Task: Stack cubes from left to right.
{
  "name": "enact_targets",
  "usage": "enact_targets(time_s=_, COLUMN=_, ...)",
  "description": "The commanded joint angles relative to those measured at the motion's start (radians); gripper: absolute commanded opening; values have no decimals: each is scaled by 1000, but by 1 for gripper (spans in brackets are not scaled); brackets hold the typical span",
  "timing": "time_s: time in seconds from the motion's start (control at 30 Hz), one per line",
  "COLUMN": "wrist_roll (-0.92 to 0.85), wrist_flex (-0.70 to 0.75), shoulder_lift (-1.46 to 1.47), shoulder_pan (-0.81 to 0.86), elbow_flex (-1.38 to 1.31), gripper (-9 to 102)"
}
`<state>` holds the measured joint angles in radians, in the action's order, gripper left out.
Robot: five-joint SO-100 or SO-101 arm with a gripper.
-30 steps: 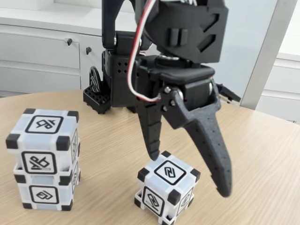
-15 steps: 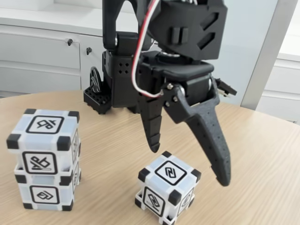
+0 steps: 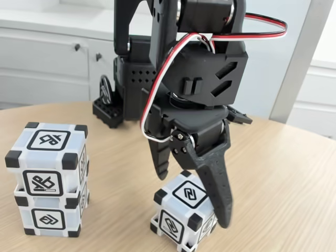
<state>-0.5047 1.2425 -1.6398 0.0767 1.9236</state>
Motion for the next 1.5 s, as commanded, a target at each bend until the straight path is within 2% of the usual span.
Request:
enact_targets(time_s=0.0, wrist_roll=-5, wrist_flex=-8, shoulder_lift=2, shoulder_pan=9, elbow_flex=-18, gripper=28)
enact_targets(time_s=0.27, wrist_roll=18, wrist_flex=-8, shoulder_lift=2, shoulder_pan=11, elbow_flex=-15, gripper=0)
enact_targets(time_s=0.5, wrist_roll=86, wrist_flex=2, shoulder_lift=-46, shoulder_pan=11, elbow_flex=-21, gripper=0)
enact_targets(time_s=1.13, wrist_roll=106, wrist_flex=14, shoulder_lift=-772, shoulder_pan=17, elbow_flex=-21, gripper=0)
enact_targets(time_s=1.47, wrist_roll=107, wrist_flex=190, shoulder_lift=-999, shoulder_pan=160, elbow_flex=-23, gripper=0)
